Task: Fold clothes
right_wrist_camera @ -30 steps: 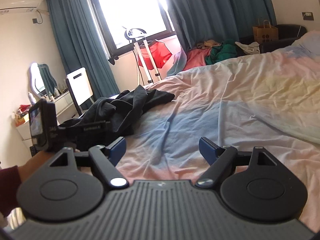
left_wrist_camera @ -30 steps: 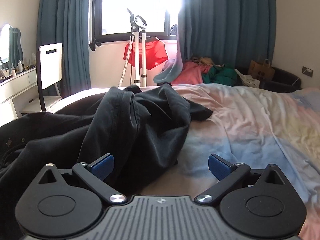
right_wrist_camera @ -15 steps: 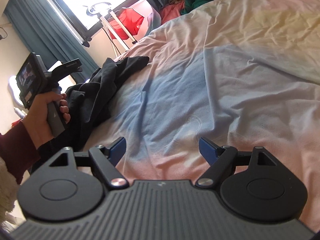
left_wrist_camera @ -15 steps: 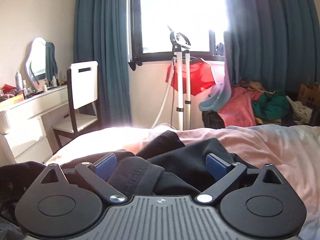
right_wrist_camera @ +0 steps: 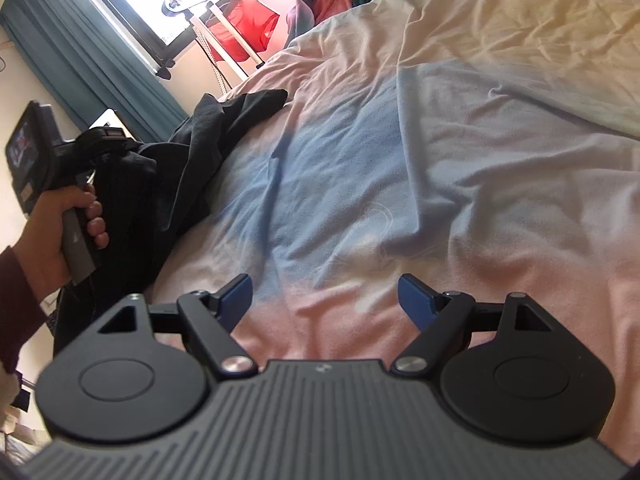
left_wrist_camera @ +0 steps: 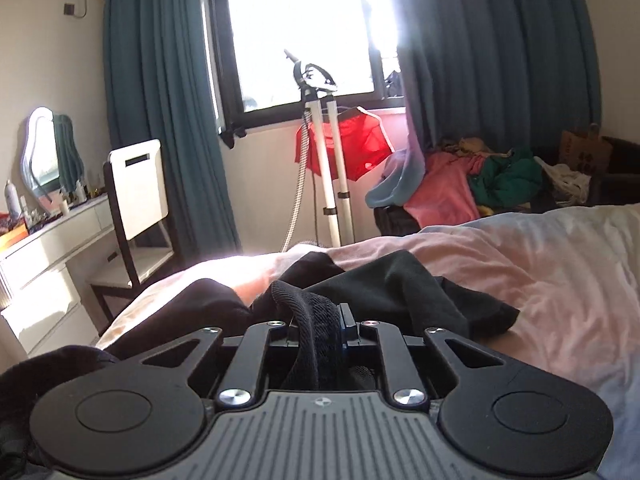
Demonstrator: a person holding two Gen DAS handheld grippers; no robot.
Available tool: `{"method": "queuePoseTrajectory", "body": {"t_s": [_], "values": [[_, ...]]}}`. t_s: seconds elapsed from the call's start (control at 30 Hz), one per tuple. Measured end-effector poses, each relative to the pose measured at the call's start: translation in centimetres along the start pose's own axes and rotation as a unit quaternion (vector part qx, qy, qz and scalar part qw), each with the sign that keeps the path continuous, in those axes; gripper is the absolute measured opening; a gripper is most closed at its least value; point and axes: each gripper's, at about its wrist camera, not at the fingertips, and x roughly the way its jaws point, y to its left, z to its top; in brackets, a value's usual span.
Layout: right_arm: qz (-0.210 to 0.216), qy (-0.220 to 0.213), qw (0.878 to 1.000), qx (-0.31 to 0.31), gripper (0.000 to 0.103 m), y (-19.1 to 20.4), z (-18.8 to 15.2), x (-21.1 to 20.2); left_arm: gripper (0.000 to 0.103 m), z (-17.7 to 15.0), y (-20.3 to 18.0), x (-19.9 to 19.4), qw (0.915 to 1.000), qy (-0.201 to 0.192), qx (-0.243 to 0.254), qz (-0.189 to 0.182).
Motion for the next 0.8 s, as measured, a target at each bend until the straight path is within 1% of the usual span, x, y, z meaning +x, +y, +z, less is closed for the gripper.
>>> {"method": "queuePoseTrajectory", "body": {"t_s": [0.07,0.1,0.17,0.23,0.27,0.37,0.47,0.5,0.57,0.63,0.67,0.73,0.77,0.8], "values": [[-0.001,-0.002,1.000,0.005,0.082,-0.2,0.0,-0.3,0.015,-0.3,-0.7,-4.3,0.9987,-0.033,0.028,-0.027],[-0.001,-0.003,1.000,0.002,0.082,-0.1,-0.1,-0.4,0.015,-1.0,-1.0,-7.0,0.9971,-0.049,0.038,-0.045],[-0.002,-0.004,1.000,-0.003,0.082,0.1,-0.2,-0.5,0.014,-2.4,-1.8,-12.4,0.9917,-0.081,0.058,-0.081],[0.000,-0.003,1.000,-0.013,0.082,0.5,-0.5,-0.8,0.014,-4.2,-1.9,-16.2,0.9886,-0.082,0.051,-0.115],[0.004,-0.003,1.000,-0.016,0.082,0.7,-0.6,-1.0,0.014,-5.8,-2.3,-18.7,0.9857,-0.076,0.054,-0.140],[0.024,-0.009,0.999,-0.020,0.082,0.9,-1.2,-1.9,0.014,-10.6,-2.8,-22.2,0.9821,-0.045,0.048,-0.176],[0.036,-0.017,0.999,-0.017,0.082,1.1,-1.6,-3.0,0.014,-14.7,-3.0,-22.8,0.9847,-0.002,0.017,-0.173],[0.042,-0.021,0.999,-0.015,0.082,1.2,-1.8,-3.4,0.014,-15.8,-2.6,-22.5,0.9846,0.022,-0.002,-0.174],[0.055,-0.031,0.998,-0.011,0.082,1.4,-2.0,-4.4,0.014,-16.5,-2.1,-22.1,0.9833,0.037,-0.025,-0.177],[0.082,-0.036,0.996,-0.002,0.080,1.8,-2.1,-5.3,0.015,-16.2,-1.5,-21.7,0.9805,0.046,-0.045,-0.185],[0.098,-0.029,0.995,0.002,0.074,2.1,-1.8,-5.2,0.015,-15.8,-0.8,-21.5,0.9772,0.050,-0.066,-0.196],[0.119,-0.012,0.993,0.008,0.066,3.2,-0.7,-4.5,0.015,-15.9,0.0,-21.2,0.9714,0.054,-0.086,-0.215],[0.127,-0.005,0.992,0.005,0.057,4.2,0.4,-3.8,0.015,-16.0,0.4,-21.0,0.9685,0.051,-0.096,-0.224],[0.129,0.002,0.992,0.002,0.043,5.0,1.4,-3.1,0.015,-16.3,0.7,-20.8,0.9659,0.048,-0.109,-0.230]]}}
